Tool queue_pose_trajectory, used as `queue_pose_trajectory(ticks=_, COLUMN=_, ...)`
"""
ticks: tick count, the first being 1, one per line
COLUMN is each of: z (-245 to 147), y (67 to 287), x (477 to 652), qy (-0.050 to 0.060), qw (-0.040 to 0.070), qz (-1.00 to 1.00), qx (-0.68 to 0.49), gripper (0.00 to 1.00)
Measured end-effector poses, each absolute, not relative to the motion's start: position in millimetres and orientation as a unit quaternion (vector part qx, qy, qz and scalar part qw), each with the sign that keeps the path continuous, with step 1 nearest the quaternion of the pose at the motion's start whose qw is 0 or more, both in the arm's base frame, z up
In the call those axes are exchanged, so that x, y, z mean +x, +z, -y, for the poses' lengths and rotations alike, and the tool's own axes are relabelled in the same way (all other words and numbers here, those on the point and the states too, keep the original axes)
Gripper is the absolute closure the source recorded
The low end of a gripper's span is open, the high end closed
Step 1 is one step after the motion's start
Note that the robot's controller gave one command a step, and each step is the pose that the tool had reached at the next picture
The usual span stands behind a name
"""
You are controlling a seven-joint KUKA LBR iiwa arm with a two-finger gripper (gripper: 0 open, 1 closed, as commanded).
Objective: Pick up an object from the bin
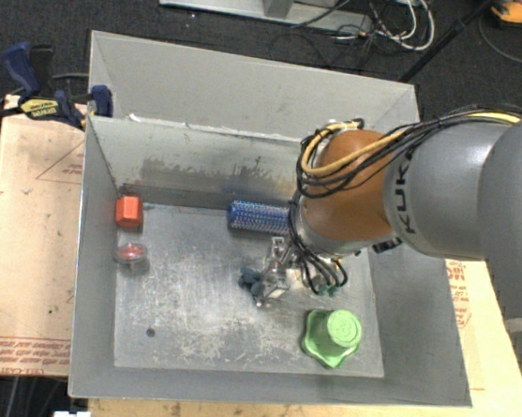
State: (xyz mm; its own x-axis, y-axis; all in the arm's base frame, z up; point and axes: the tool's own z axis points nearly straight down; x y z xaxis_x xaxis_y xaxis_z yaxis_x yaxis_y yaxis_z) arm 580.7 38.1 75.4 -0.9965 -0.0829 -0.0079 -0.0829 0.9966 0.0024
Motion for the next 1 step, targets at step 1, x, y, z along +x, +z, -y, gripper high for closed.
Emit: queue_pose_trajectory(ticks=1, z=-6.3, y=262.7, x=592.7, qy=-0.001, qw=0.006, qz=-0.984, qx=-0.179, gripper=1.00)
